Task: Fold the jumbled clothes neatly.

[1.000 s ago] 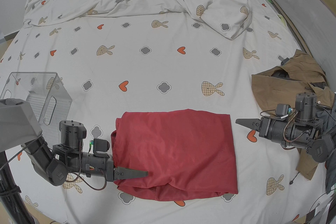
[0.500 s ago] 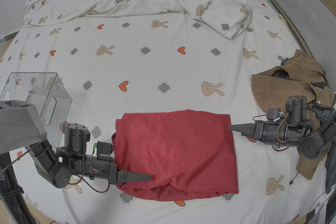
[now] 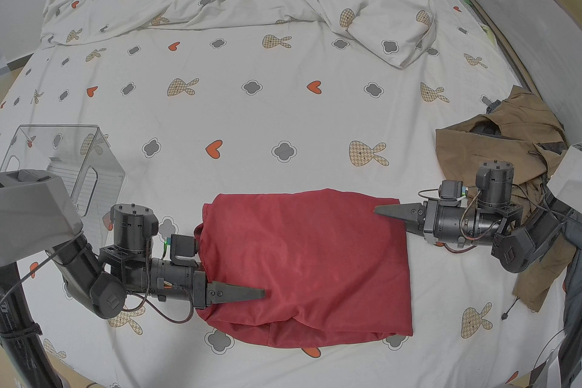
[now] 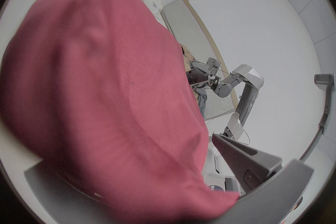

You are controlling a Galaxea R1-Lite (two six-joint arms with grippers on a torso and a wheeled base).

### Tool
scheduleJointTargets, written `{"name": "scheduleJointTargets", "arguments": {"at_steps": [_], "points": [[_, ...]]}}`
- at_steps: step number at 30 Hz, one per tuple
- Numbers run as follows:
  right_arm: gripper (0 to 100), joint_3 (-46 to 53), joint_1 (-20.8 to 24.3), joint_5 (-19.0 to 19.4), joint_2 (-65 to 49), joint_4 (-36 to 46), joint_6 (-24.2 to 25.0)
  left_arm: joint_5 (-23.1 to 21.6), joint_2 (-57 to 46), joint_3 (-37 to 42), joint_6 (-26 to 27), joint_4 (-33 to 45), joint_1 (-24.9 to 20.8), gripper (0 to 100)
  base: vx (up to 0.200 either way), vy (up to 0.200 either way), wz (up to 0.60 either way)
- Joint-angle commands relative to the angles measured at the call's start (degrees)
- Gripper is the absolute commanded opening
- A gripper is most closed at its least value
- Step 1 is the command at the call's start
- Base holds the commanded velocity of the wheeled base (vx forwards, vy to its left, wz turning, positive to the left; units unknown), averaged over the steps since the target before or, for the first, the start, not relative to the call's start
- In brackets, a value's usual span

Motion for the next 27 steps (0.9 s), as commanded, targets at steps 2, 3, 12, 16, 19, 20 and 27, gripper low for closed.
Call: {"name": "scheduleJointTargets", "arguments": {"at_steps": [2, 3, 12, 16, 19, 20, 27], "points": [[100, -1.8, 2.0, 1.0, 2.6, -2.6, 1.9, 0.0, 0.5, -0.7, -0.3, -0.1, -0.3, 100, 0.000, 0.000, 0.00], [100, -2.0, 2.6, 1.1, 2.8, -2.6, 2.2, 0.0, 0.7, -0.8, -0.3, -0.1, -0.6, 100, 0.000, 0.000, 0.00], [100, -5.0, 6.2, 1.8, 6.4, -2.7, 2.8, -0.1, 0.7, -0.9, -0.4, -0.2, -0.7, 100, 0.000, 0.000, 0.00], [100, -6.2, 7.5, 1.8, 7.7, -2.7, 2.9, -0.1, 0.9, -0.8, -0.4, -0.1, -1.5, 100, 0.000, 0.000, 0.00], [100, -6.6, 8.4, 1.8, 7.8, -2.7, 2.9, -0.1, 1.1, -1.1, -0.5, -0.1, -1.9, 100, 0.000, 0.000, 0.00], [100, -6.8, 8.6, 1.8, 7.7, -2.7, 2.9, -0.1, 1.2, -1.4, -0.7, -0.1, -2.0, 100, 0.000, 0.000, 0.00], [100, -7.5, 9.3, 2.6, 7.4, -2.7, 2.9, -0.1, 1.3, -2.1, -1.7, -0.2, -2.6, 100, 0.000, 0.000, 0.00]]}}
